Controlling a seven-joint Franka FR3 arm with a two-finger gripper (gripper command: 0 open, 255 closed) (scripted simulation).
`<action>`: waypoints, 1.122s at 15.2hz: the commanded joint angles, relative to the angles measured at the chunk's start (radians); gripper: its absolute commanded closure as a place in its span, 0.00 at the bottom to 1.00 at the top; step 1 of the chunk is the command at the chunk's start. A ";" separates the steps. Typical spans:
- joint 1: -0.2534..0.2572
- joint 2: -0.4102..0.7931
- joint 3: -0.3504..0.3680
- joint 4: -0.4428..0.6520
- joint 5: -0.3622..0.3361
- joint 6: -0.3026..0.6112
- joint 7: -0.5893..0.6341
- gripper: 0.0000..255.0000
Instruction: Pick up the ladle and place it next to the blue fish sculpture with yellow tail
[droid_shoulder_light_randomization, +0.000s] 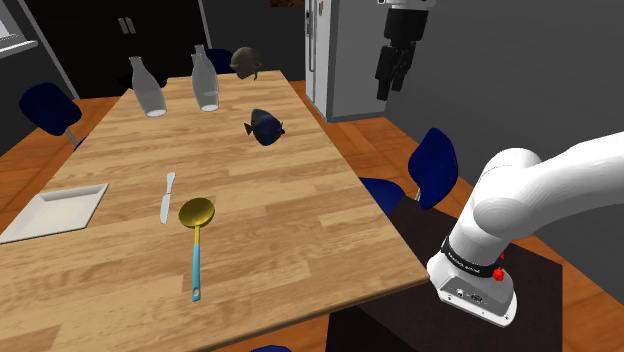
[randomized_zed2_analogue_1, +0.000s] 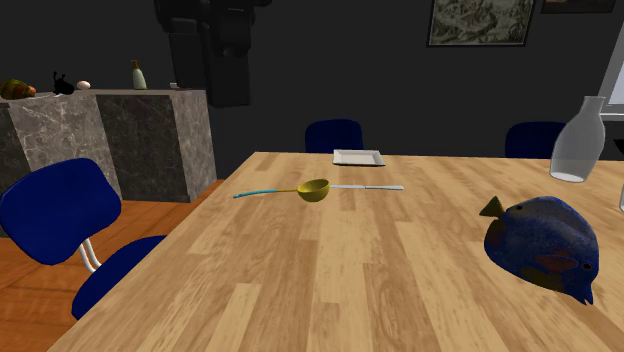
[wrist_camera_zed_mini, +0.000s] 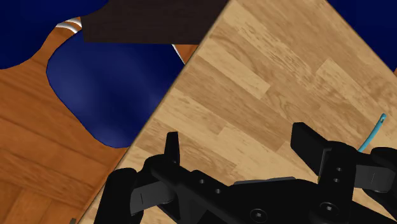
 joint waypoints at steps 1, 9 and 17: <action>0.000 0.000 0.000 0.000 0.000 0.000 0.000 0.00; 0.004 0.068 0.222 -0.047 0.099 0.134 0.288 0.00; -0.021 0.254 0.449 0.009 0.135 0.278 0.582 0.00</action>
